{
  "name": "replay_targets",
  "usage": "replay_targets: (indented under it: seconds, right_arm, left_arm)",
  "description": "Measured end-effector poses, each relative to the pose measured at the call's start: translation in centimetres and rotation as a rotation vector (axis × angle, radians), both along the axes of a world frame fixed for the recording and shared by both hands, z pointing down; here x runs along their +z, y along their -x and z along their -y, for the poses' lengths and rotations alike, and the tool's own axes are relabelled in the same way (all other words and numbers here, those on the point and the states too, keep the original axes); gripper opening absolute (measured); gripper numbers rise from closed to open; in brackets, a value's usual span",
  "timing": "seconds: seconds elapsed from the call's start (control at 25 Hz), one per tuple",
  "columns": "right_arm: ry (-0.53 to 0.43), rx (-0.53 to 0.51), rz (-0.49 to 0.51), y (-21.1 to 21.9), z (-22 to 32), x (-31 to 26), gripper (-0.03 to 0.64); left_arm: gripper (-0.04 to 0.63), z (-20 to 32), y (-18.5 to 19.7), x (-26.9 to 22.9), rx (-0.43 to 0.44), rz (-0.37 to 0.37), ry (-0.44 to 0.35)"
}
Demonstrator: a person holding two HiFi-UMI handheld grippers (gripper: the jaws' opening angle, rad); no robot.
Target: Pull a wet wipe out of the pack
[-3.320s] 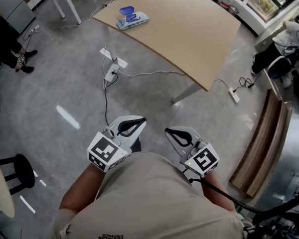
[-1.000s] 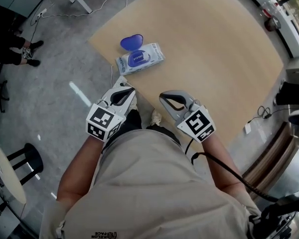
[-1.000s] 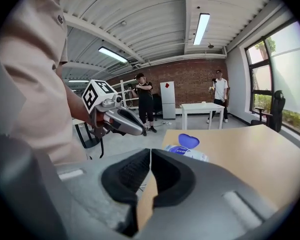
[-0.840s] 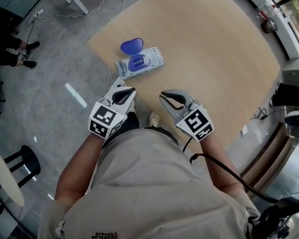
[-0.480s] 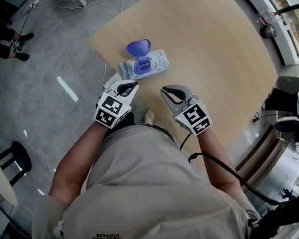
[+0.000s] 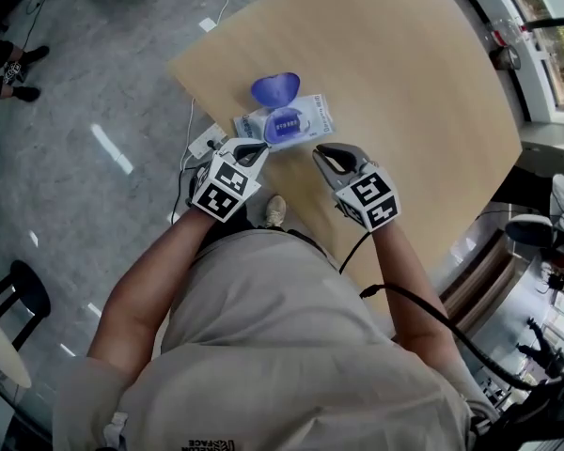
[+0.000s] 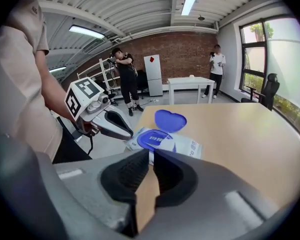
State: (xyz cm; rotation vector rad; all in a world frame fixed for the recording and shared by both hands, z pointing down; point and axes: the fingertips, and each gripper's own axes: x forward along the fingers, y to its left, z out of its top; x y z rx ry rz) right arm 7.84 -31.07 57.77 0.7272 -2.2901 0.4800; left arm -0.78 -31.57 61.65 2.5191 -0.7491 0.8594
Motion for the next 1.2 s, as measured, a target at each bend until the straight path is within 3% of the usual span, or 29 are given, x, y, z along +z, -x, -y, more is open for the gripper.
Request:
replay_targets:
  seconds: [0.72,1.2]
  right_arm:
    - [0.092,0.096,-0.015,0.5,6.0,4.9,0.049]
    - [0.149,0.076,0.000,2.2,6.5,6.7,0.071]
  left_arm:
    - [0.006,0.7,-0.1,3.7,0.116,-0.008,0.070]
    - [0.006,0.6,0.0,4.6,0.166,0.002,0.087]
